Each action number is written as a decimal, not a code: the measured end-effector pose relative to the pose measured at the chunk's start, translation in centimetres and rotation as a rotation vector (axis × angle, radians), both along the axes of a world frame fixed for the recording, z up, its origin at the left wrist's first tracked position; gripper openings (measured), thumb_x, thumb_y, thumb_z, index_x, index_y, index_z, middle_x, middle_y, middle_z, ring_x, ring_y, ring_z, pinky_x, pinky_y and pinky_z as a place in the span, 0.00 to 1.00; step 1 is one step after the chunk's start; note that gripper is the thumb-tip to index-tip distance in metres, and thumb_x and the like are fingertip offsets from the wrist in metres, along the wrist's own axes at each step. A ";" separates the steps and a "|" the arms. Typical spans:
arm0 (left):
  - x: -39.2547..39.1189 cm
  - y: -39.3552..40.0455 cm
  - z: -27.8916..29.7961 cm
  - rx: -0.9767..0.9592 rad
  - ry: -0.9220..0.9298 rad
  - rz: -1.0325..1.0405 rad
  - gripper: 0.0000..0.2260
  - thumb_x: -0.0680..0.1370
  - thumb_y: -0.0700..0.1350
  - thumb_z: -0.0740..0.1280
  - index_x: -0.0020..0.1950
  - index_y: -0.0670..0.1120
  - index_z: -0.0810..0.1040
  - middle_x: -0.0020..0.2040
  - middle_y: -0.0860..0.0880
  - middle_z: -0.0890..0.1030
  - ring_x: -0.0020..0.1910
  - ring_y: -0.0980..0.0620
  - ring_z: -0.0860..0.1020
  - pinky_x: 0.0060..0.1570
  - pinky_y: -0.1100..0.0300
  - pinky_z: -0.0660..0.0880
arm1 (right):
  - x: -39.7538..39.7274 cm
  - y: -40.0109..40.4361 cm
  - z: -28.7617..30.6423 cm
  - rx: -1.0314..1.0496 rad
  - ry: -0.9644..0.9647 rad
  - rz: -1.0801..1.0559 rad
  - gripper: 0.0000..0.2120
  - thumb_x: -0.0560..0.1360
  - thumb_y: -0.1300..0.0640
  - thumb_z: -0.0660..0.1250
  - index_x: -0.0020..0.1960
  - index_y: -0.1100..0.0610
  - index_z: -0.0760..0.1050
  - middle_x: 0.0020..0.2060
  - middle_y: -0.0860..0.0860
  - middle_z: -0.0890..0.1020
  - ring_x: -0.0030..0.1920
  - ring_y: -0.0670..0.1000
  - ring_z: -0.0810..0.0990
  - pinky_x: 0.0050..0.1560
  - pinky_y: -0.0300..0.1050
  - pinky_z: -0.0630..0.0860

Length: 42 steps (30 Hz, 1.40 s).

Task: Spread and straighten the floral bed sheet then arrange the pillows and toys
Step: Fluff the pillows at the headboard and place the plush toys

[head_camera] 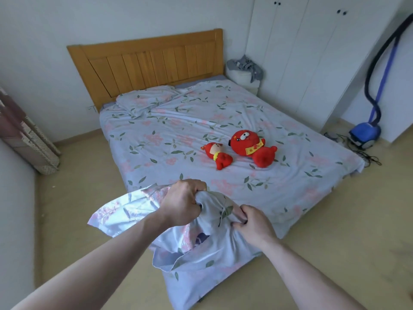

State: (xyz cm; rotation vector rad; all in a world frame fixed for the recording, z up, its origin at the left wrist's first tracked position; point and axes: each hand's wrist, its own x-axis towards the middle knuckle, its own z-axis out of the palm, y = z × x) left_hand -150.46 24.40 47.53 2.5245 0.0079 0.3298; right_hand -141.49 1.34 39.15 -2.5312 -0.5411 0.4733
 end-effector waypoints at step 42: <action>59.7 -39.7 -1.3 -0.186 -0.019 0.405 0.08 0.58 0.38 0.59 0.32 0.49 0.67 0.29 0.53 0.70 0.31 0.51 0.69 0.29 0.57 0.62 | 65.3 -38.9 1.1 0.087 -0.122 0.214 0.15 0.75 0.51 0.71 0.36 0.46 0.67 0.33 0.45 0.75 0.33 0.43 0.74 0.31 0.39 0.66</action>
